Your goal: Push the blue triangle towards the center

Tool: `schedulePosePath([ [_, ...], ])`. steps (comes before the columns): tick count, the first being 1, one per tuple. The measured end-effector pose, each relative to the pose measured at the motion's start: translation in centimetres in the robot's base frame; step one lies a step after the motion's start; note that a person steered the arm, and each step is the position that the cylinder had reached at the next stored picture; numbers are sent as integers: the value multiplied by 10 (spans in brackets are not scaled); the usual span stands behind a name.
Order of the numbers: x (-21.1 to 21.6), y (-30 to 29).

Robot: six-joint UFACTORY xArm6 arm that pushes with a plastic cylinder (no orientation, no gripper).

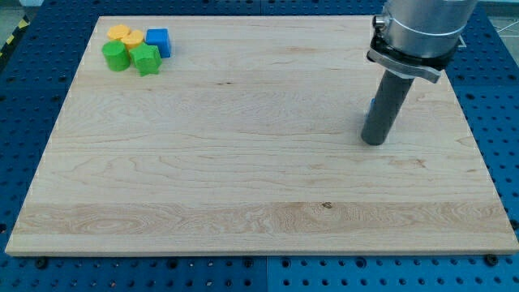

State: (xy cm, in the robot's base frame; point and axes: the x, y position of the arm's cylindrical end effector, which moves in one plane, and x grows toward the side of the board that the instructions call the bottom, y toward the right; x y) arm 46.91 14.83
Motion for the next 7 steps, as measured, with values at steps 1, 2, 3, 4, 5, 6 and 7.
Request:
schedulePosePath([
  [1,-19,-3],
  [2,-6,4],
  [3,28,43],
  [4,32,58],
  [5,19,77],
  [6,-8,60],
  [7,-27,40],
])
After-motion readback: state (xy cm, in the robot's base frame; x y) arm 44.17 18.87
